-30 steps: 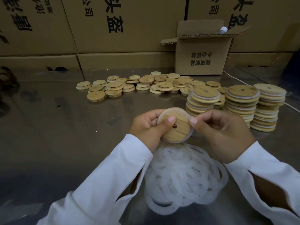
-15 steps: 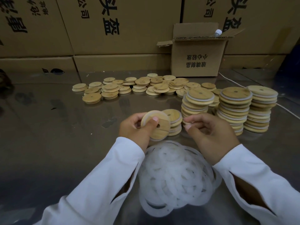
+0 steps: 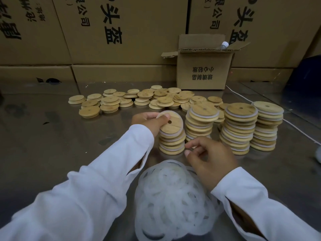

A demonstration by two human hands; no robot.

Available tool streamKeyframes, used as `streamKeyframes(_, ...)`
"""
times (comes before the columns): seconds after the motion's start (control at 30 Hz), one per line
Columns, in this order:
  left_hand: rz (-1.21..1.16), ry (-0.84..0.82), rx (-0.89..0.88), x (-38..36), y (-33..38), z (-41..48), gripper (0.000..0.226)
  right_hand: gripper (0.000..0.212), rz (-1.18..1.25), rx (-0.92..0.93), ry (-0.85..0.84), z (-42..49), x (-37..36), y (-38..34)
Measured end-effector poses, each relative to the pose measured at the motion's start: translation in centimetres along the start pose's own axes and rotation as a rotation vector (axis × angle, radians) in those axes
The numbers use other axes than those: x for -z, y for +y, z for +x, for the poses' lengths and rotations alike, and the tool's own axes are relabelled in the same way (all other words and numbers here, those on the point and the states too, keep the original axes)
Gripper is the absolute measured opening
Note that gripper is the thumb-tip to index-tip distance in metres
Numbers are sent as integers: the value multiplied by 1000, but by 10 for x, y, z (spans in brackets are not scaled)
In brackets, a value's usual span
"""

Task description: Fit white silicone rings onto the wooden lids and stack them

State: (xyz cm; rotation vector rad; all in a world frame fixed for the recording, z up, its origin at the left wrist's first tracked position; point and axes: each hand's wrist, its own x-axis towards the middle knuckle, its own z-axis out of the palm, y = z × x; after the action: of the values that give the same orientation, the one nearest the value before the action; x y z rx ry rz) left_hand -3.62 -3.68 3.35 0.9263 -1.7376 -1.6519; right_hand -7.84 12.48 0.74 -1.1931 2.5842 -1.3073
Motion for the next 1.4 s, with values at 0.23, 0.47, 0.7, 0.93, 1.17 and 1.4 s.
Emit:
streamKeyframes(0.23,250,-60,-38,-10,-9,7,16,8,-17,13,24,2,1,3)
streamKeyframes(0.47,277,-119,-146,-16,-15,3,24,7,-16,37,28,1,1,1)
streamKeyframes(0.7,323,-157,-80,-13,-15,6,31,8,-4,46,9,-1,2,0)
streamKeyframes(0.93,185,77,-8,7,-8,45,26,15,-13,76,-32,-6,-2,1)
streamKeyframes(1.17,1021,338,-99,112,-23,125,38,14,-118,60,-143,-4,0,3)
streamKeyframes(1.4,897,304,-27,162,-32,157,41,14,-119,-12,-135,-1,0,-1)
